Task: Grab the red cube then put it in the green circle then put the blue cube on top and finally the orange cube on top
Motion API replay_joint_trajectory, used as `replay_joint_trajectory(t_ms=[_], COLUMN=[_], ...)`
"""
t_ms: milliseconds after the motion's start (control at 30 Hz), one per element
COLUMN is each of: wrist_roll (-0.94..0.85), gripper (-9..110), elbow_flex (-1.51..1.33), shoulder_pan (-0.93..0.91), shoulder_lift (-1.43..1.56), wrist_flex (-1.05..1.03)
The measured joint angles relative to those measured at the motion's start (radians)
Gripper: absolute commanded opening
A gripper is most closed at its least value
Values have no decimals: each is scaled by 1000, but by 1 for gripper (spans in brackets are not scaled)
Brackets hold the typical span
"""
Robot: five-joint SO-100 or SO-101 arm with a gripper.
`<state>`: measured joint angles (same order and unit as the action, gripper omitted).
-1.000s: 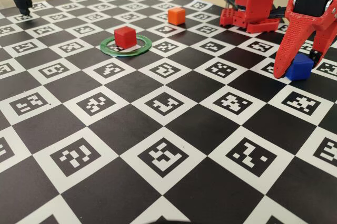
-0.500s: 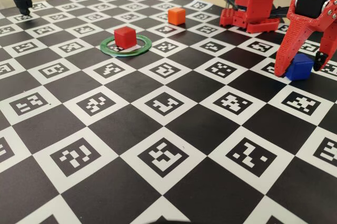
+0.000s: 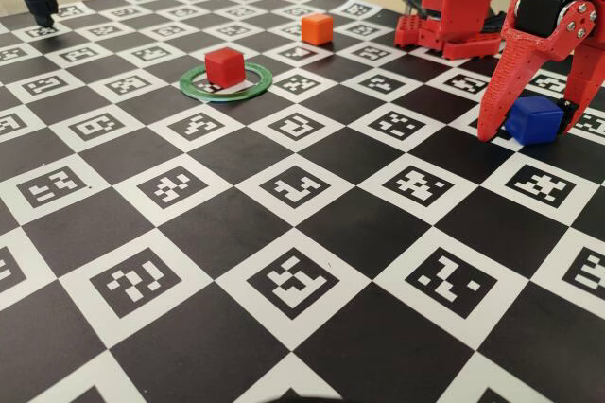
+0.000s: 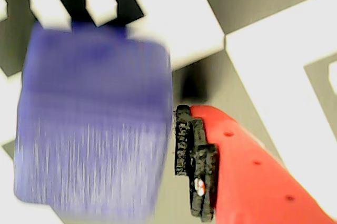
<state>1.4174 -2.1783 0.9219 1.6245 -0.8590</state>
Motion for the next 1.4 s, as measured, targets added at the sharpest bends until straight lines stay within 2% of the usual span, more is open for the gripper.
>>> replay_joint_trajectory(t_ms=[300,600,1133,1400], wrist_roll=[12,11,-29,-123], gripper=[37,19,14,13], elbow_flex=[-17,-66,-95,-95], shoulder_pan=[0,-2,-15,-63], shoulder_lift=[14,48,63,63], wrist_flex=[17,91,163,166])
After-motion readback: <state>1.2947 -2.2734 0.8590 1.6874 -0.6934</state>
